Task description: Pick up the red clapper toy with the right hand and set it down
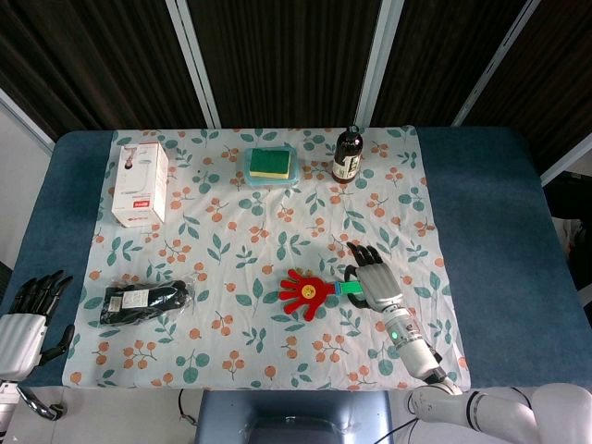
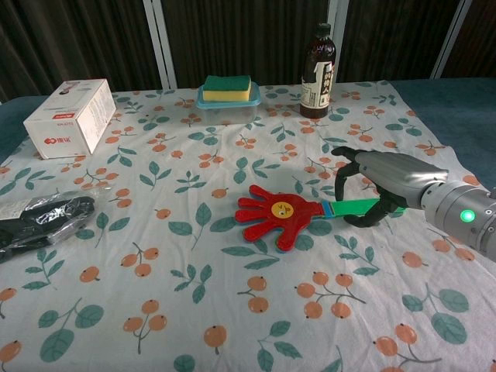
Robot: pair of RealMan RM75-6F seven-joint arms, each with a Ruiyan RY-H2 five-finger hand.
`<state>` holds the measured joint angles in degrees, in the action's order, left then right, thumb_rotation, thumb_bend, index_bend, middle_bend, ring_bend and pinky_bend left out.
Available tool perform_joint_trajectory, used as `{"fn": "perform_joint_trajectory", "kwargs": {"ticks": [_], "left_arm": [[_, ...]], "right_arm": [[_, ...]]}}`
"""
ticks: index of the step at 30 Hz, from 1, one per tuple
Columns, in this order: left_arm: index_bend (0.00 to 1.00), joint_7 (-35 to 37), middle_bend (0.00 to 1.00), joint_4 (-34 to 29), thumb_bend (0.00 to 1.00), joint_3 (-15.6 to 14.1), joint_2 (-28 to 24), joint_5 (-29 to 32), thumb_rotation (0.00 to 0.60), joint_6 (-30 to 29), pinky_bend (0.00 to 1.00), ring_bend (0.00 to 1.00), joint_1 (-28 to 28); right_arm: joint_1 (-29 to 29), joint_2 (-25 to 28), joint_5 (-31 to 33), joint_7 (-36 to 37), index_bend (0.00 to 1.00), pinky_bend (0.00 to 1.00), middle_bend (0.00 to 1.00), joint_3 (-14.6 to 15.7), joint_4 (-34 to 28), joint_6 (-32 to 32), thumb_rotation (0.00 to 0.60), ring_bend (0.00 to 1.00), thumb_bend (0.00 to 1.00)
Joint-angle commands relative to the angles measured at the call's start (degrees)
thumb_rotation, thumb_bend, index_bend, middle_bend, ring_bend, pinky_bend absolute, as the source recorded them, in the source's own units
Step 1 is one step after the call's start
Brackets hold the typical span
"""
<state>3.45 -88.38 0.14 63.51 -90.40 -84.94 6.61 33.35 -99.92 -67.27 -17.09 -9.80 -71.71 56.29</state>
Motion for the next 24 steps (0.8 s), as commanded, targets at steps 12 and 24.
{"fn": "perform_joint_trajectory", "kwargs": {"ticks": [12, 24], "left_arm": [[0.0, 0.3, 0.0, 0.0, 0.45, 0.0, -0.1, -0.1, 0.6, -0.4, 0.0, 0.0, -0.1], [0.0, -0.2, 0.0, -0.1, 0.45, 0.1, -0.1, 0.0, 0.6, -0.5, 0.0, 0.0, -0.2]], "right_arm": [[-0.6, 0.1, -1.2, 1.6, 0.79, 0.09, 0.32, -0.1, -1.4, 2.5, 0.6, 0.11, 0.47], [-3.0, 2.1, -2.3, 16.2, 0.92, 0.77, 0.7, -1.1, -8.3, 2.9, 0.6, 0.75, 0.48]]}}
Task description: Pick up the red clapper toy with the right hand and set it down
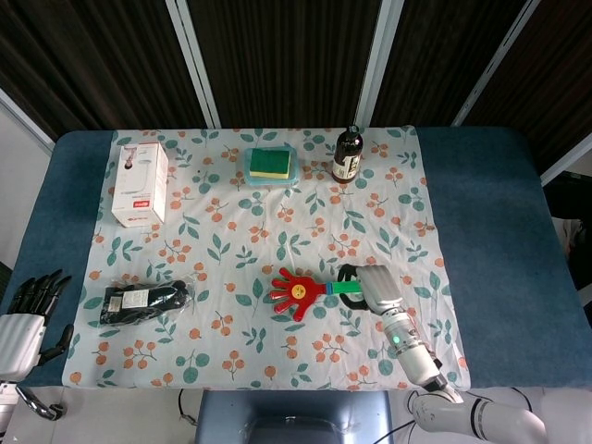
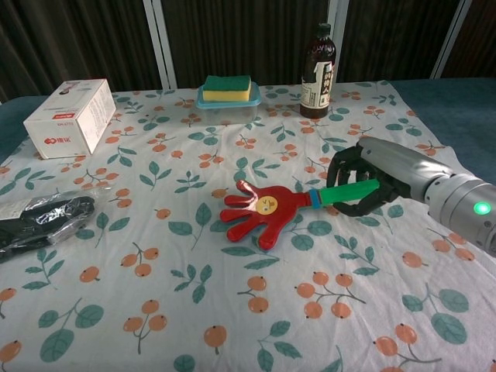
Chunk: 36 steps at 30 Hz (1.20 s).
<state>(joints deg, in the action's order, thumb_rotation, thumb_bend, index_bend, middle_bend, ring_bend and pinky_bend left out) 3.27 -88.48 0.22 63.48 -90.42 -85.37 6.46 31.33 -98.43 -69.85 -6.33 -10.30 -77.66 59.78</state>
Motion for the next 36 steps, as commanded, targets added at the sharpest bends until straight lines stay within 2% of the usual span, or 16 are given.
{"fn": "perform_joint_trajectory", "kwargs": {"ticks": [1, 6, 9, 10, 12, 14, 18, 20, 22, 26, 28, 30, 32, 33, 36], "left_arm": [[0.0, 0.1, 0.0, 0.0, 0.45, 0.0, -0.1, 0.0, 0.6, -0.1, 0.01, 0.0, 0.0], [0.0, 0.3, 0.0, 0.0, 0.45, 0.1, -0.2, 0.1, 0.6, -0.4, 0.0, 0.0, -0.2], [0.0, 0.2, 0.0, -0.1, 0.44, 0.1, -0.2, 0.1, 0.6, -0.4, 0.0, 0.0, -0.2], [0.0, 0.1, 0.0, -0.1, 0.44, 0.1, -0.2, 0.2, 0.6, -0.3, 0.01, 0.0, -0.2], [0.0, -0.1, 0.0, 0.0, 0.44, 0.2, -0.1, 0.4, 0.6, -0.2, 0.01, 0.0, -0.2], [0.0, -0.5, 0.0, -0.1, 0.44, 0.1, 0.0, 0.5, 0.6, 0.0, 0.0, 0.0, -0.2], [0.0, -1.1, 0.0, -0.3, 0.44, 0.2, 0.1, 0.7, 0.6, 0.1, 0.01, 0.0, -0.2], [0.0, -1.2, 0.0, -0.4, 0.44, 0.2, 0.1, 0.8, 0.6, 0.1, 0.01, 0.0, -0.2], [0.0, -1.2, 0.0, -0.4, 0.44, 0.2, 0.1, 0.7, 0.6, 0.1, 0.01, 0.0, -0.2], [0.0, -1.1, 0.0, -0.5, 0.44, 0.2, 0.0, 0.6, 0.6, 0.1, 0.0, 0.0, -0.2], [0.0, -1.0, 0.0, -0.5, 0.44, 0.1, 0.0, 0.5, 0.6, 0.1, 0.0, 0.0, -0.2], [0.0, -0.9, 0.0, -0.5, 0.44, 0.1, -0.1, 0.4, 0.6, -0.1, 0.01, 0.0, -0.3], [0.0, -0.8, 0.0, -0.5, 0.45, 0.1, -0.1, 0.5, 0.6, -0.1, 0.01, 0.0, -0.3], [0.0, -0.8, 0.0, -0.4, 0.44, 0.1, -0.1, 0.5, 0.6, 0.0, 0.01, 0.0, -0.3], [0.0, -0.8, 0.0, -0.4, 0.45, 0.2, 0.0, 0.7, 0.6, 0.2, 0.01, 0.0, -0.2]], "right_arm": [[-1.3, 0.7, 0.5, 7.4, 0.93, 0.79, 0.71, -1.0, -3.0, -0.8, 0.6, 0.78, 0.48], [-3.1, 2.2, 1.0, 21.3, 0.95, 0.83, 0.74, -3.3, -7.7, -2.2, 0.6, 0.82, 0.48], [-5.4, 4.8, -4.6, 35.6, 0.95, 0.83, 0.74, -3.2, -12.9, -0.8, 0.6, 0.83, 0.48], [-6.4, 5.3, -7.5, 41.2, 0.95, 0.83, 0.74, -2.8, -14.6, 0.8, 0.6, 0.83, 0.48], [-8.8, 6.7, -16.3, 53.6, 0.95, 0.83, 0.74, -0.2, -16.8, 6.4, 0.6, 0.83, 0.48], [-10.8, 5.7, -21.7, 58.3, 0.95, 0.84, 0.74, 1.7, -15.9, 13.0, 0.6, 0.83, 0.48], [-13.4, 4.7, -24.8, 64.8, 0.95, 0.84, 0.74, 2.6, -18.1, 21.2, 0.6, 0.83, 0.48], [-13.5, 4.6, -24.5, 64.3, 0.95, 0.84, 0.74, 2.4, -18.2, 22.2, 0.6, 0.84, 0.48], [-12.9, 4.2, -25.0, 60.8, 0.95, 0.84, 0.75, 2.3, -16.5, 21.8, 0.6, 0.85, 0.48], [-10.4, 0.5, -26.3, 50.0, 0.95, 0.84, 0.75, 1.3, -8.6, 21.1, 0.6, 0.86, 0.48], [-8.9, -0.3, -26.9, 41.6, 0.95, 0.85, 0.75, 3.0, -3.9, 17.5, 0.6, 0.87, 0.48], [-7.7, -0.5, -25.9, 29.7, 0.95, 0.86, 0.75, 4.2, 0.2, 12.7, 0.6, 0.87, 0.48], [-7.3, -0.5, -24.7, 22.3, 0.96, 0.87, 0.76, 5.0, 0.7, 10.0, 0.6, 0.87, 0.48], [-7.3, -0.5, -24.5, 20.8, 0.96, 0.87, 0.76, 5.1, 0.2, 9.9, 0.6, 0.88, 0.48], [-7.6, 0.2, -24.9, 22.5, 0.96, 0.87, 0.76, 5.2, -4.2, 12.0, 0.6, 0.88, 0.48]]}}
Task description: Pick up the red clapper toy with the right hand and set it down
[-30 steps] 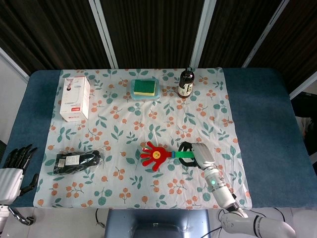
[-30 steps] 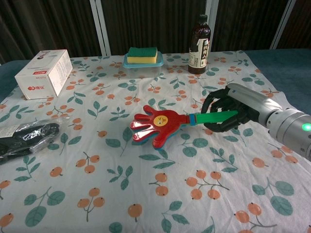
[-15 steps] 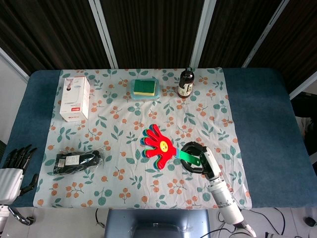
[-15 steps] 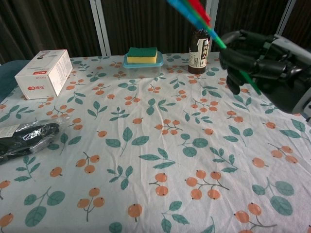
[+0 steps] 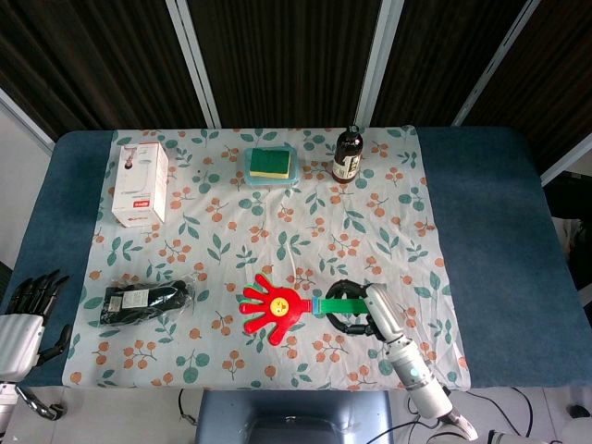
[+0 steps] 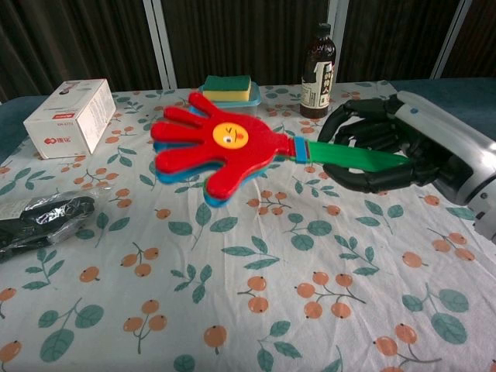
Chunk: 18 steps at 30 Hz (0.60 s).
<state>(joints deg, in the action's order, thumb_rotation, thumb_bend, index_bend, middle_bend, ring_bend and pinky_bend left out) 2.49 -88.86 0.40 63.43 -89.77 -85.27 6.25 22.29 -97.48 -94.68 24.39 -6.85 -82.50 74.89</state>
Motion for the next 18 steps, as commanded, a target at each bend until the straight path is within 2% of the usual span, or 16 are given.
{"fn": "perform_joint_trajectory", "kwargs": {"ticks": [1, 5, 7, 10, 12, 15, 16, 18], "left_arm": [[0.0, -0.1, 0.0, 0.0, 0.44, 0.0, 0.0, 0.1, 0.6, 0.2, 0.01, 0.0, 0.1], [0.0, -0.4, 0.0, -0.1, 0.44, 0.0, 0.1, -0.1, 0.6, 0.0, 0.01, 0.0, 0.0], [0.0, -0.5, 0.0, -0.1, 0.45, 0.0, 0.1, -0.1, 0.6, -0.1, 0.01, 0.0, 0.0], [0.0, -0.5, 0.0, -0.4, 0.45, -0.1, 0.0, 0.1, 0.6, 0.1, 0.01, 0.0, -0.1], [0.0, -0.8, 0.0, -0.5, 0.45, -0.1, -0.1, 0.1, 0.6, 0.0, 0.01, 0.0, -0.2], [0.0, -1.1, 0.0, -0.5, 0.45, 0.0, 0.0, 0.2, 0.6, -0.1, 0.01, 0.0, -0.2], [0.0, -1.2, 0.0, -0.5, 0.45, 0.0, 0.0, 0.2, 0.6, -0.1, 0.01, 0.0, -0.2], [0.0, -1.3, 0.0, -0.5, 0.45, 0.1, 0.1, 0.4, 0.6, 0.1, 0.01, 0.0, -0.1]], "right_arm": [[1.2, -0.5, 0.0, -5.8, 0.96, 0.87, 0.76, 1.6, -1.5, -2.1, 0.6, 0.88, 0.48], [0.0, 2.3, -2.2, 11.6, 0.96, 0.87, 0.76, 2.0, -10.4, 4.0, 0.6, 0.88, 0.48], [-1.0, 2.4, -3.5, 18.4, 0.96, 0.87, 0.76, 2.3, -11.1, 8.0, 0.6, 0.88, 0.48], [-3.3, 3.2, -4.2, 32.8, 0.96, 0.9, 0.78, 3.6, -13.0, 14.1, 0.6, 0.9, 0.48], [-5.0, 3.7, -1.9, 40.8, 0.96, 0.92, 0.79, 3.3, -13.9, 16.9, 0.6, 0.92, 0.48], [-5.5, 3.8, 0.8, 45.0, 0.96, 0.92, 0.8, 2.6, -12.3, 16.8, 0.6, 0.92, 0.48], [-5.2, 3.5, 1.5, 44.5, 0.96, 0.92, 0.8, 2.3, -11.4, 15.9, 0.6, 0.92, 0.48], [-3.8, 1.8, 2.2, 38.9, 0.96, 0.92, 0.8, 1.6, -7.2, 13.4, 0.6, 0.92, 0.48]]}}
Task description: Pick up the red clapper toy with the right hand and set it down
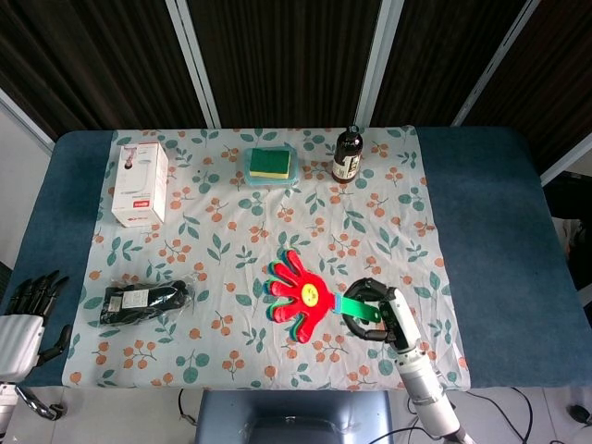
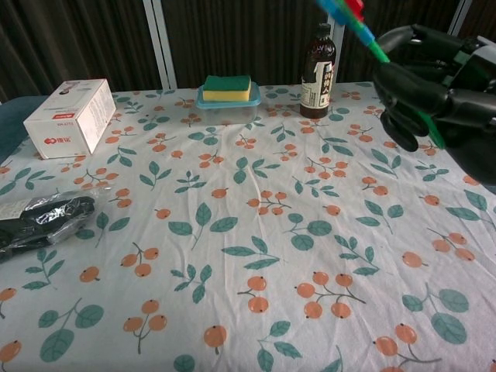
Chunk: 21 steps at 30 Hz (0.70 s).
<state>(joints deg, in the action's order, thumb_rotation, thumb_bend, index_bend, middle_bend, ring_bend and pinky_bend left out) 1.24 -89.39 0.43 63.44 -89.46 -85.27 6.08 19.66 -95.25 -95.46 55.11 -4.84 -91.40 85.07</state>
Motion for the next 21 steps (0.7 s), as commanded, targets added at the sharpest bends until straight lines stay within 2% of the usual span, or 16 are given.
{"fn": "perform_joint_trajectory", "kwargs": {"ticks": [1, 3, 4, 5, 8, 10, 13, 17, 21], "left_arm": [[0.0, -0.1, 0.0, 0.0, 0.45, 0.1, 0.1, 0.1, 0.6, 0.2, 0.01, 0.0, 0.1], [0.0, -0.1, 0.0, 0.0, 0.45, 0.0, 0.1, 0.1, 0.6, 0.3, 0.01, 0.0, 0.1], [0.0, -0.1, 0.0, 0.0, 0.45, 0.0, 0.1, 0.0, 0.6, 0.2, 0.01, 0.0, 0.1], [0.0, 0.0, 0.0, 0.0, 0.45, 0.0, 0.1, -0.1, 0.6, 0.3, 0.01, 0.0, 0.2], [0.0, 0.2, 0.0, 0.1, 0.45, 0.0, 0.1, 0.0, 0.6, 0.4, 0.01, 0.0, 0.3], [0.0, 0.4, 0.0, 0.2, 0.45, 0.1, 0.1, 0.2, 0.6, 0.8, 0.01, 0.0, 0.4], [0.0, 0.6, 0.0, 0.2, 0.45, 0.2, 0.0, 0.4, 0.6, 0.8, 0.01, 0.0, 0.4], [0.0, 0.9, 0.0, 0.3, 0.45, 0.2, -0.1, 0.4, 0.6, 0.7, 0.01, 0.0, 0.4], [0.0, 0.8, 0.0, 0.2, 0.45, 0.2, -0.1, 0.2, 0.6, 0.6, 0.01, 0.0, 0.3]], "right_arm": [[-0.3, -1.6, 2.7, 4.0, 0.96, 0.92, 0.8, -0.7, 4.5, 2.2, 0.6, 0.92, 0.49], [2.0, -4.9, 0.6, -3.9, 0.97, 0.92, 0.8, -1.4, 11.1, 1.0, 0.6, 0.92, 0.49], [3.4, -5.6, -0.1, -10.5, 0.98, 0.92, 0.8, -0.5, 15.3, -2.2, 0.6, 0.92, 0.49], [5.4, -5.7, 0.3, -19.5, 0.98, 0.92, 0.81, 0.9, 19.1, -8.4, 0.6, 0.92, 0.49], [8.1, -5.2, 5.2, -34.2, 0.99, 0.93, 0.81, 1.8, 21.1, -20.5, 0.6, 0.92, 0.49], [8.5, -5.2, 8.8, -41.4, 0.99, 0.93, 0.81, 1.2, 20.5, -24.3, 0.6, 0.92, 0.49], [8.0, -5.3, 10.7, -44.5, 0.99, 0.93, 0.81, 0.3, 18.1, -23.7, 0.6, 0.92, 0.49], [6.7, -5.8, 8.9, -39.8, 0.99, 0.93, 0.81, -0.4, 16.7, -18.5, 0.6, 0.92, 0.49], [6.8, -5.5, 7.9, -38.8, 0.99, 0.93, 0.81, -0.6, 17.3, -16.9, 0.6, 0.92, 0.49]]}}
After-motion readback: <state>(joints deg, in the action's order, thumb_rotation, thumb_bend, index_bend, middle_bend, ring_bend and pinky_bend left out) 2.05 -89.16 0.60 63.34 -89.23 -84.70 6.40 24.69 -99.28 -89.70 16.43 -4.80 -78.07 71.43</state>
